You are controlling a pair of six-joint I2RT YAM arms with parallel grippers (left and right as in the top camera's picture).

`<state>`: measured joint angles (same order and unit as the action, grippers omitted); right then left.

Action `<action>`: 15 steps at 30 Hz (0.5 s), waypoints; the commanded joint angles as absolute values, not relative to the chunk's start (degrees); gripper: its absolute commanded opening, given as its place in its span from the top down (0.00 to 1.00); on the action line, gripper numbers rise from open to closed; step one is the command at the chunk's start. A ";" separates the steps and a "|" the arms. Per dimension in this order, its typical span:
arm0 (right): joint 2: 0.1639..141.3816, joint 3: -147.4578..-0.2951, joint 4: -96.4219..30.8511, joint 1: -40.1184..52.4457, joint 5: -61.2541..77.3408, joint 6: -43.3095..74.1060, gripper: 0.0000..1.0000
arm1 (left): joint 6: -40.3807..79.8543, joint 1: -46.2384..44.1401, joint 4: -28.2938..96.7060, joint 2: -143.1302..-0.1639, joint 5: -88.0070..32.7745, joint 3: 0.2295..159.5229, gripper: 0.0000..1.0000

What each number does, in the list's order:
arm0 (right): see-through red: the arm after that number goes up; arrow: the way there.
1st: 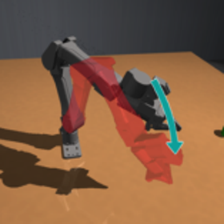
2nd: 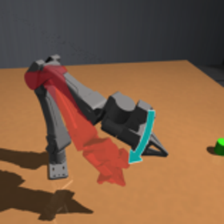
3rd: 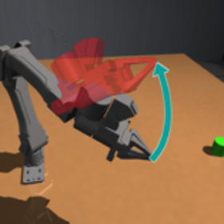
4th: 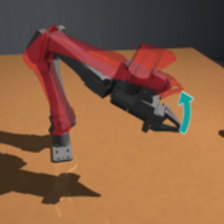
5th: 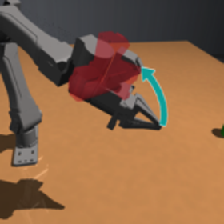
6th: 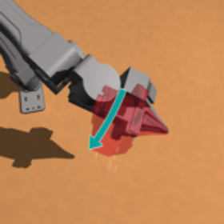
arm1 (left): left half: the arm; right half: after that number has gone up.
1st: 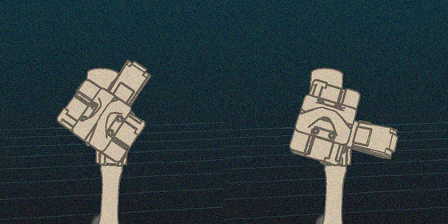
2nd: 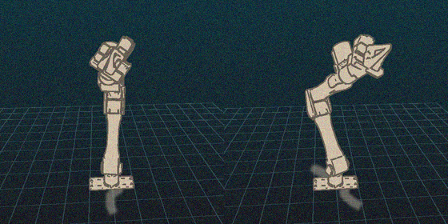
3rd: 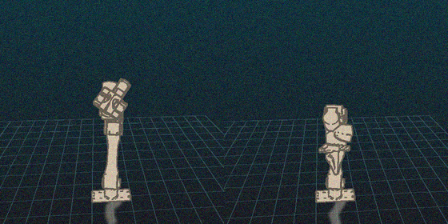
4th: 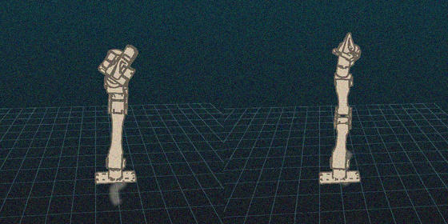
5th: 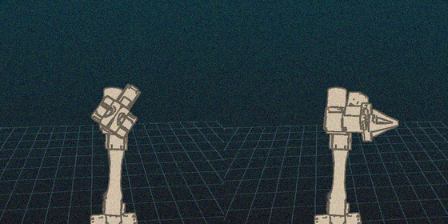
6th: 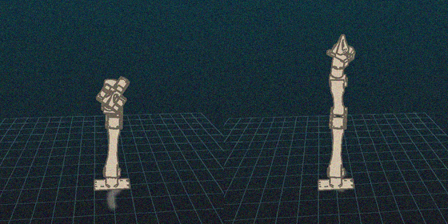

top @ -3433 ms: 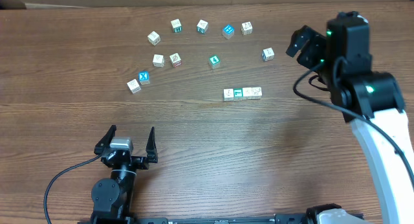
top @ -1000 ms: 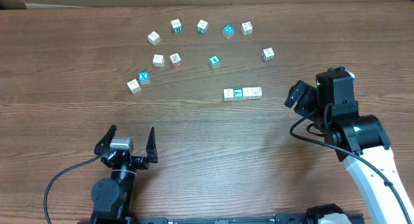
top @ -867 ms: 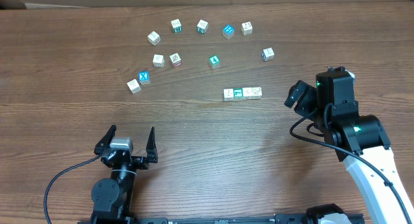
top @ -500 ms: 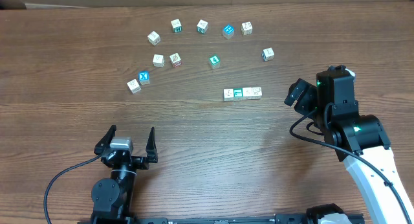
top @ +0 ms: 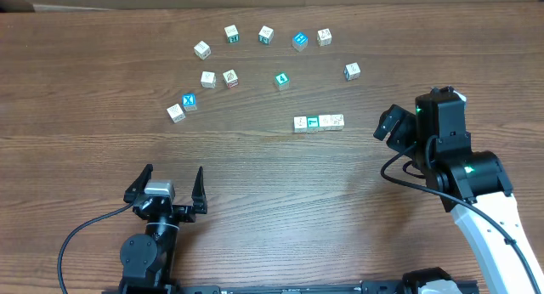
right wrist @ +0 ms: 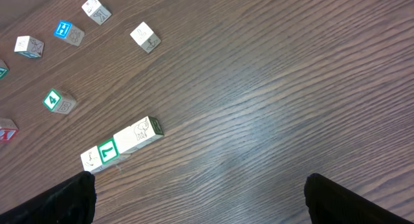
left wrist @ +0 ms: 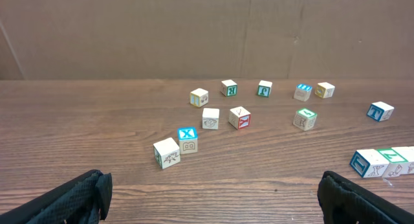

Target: Form a horizontal line

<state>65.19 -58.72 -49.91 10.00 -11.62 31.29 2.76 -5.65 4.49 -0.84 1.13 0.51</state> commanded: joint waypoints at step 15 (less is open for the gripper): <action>64.45 -46.44 -46.00 9.89 -14.11 31.22 0.00 | 1.67 -6.02 4.32 -0.34 1.48 0.27 0.00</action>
